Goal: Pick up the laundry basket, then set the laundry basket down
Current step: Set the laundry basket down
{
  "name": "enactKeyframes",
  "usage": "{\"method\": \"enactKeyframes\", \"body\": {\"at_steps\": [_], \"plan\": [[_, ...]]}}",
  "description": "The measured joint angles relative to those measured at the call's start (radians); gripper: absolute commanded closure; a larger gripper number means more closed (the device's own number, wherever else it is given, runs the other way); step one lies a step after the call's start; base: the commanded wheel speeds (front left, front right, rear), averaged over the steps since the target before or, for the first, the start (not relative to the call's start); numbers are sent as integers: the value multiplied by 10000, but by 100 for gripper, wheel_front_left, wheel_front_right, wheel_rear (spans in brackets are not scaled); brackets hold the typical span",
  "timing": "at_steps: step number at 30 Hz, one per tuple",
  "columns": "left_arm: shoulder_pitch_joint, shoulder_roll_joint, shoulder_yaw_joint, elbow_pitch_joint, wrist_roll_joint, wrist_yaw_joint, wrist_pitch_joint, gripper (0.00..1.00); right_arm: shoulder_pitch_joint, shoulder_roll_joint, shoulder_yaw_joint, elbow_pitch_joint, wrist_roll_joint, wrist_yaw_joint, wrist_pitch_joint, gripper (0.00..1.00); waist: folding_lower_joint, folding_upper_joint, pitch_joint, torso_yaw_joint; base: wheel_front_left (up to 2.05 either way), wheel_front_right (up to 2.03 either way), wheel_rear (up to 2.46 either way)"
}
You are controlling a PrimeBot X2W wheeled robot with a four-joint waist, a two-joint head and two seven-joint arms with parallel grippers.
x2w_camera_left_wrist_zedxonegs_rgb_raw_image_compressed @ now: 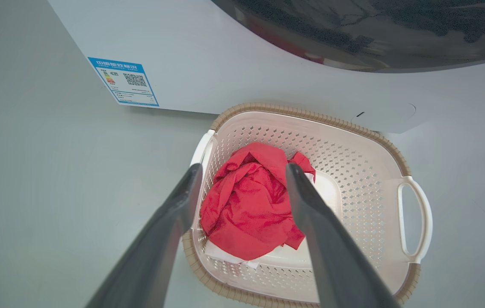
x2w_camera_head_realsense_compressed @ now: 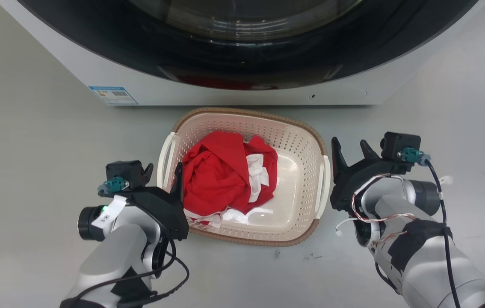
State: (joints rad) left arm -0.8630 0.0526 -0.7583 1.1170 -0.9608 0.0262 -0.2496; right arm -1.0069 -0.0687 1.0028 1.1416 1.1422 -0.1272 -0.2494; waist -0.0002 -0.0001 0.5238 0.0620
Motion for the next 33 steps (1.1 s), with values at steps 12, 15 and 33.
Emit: {"method": "enactKeyframes", "body": {"at_steps": [12,15,33], "plan": [[1742,251,771,-1043,426,192,0,0,1504,-59,-679,-644,-581,0,0,0,0,-1,-1440,-82,0,0,0],[2170,393,1072,-1442,510,278,0,0,1967,-63,-941,-961,-763,0,2,0,0,-1,-1769,-113,0,0,0],[5850,966,2610,-4520,1964,717,0,0,5345,-740,-2813,-3860,-2564,-6,2,0,0,-1,-4008,-421,0,0,0]]}}
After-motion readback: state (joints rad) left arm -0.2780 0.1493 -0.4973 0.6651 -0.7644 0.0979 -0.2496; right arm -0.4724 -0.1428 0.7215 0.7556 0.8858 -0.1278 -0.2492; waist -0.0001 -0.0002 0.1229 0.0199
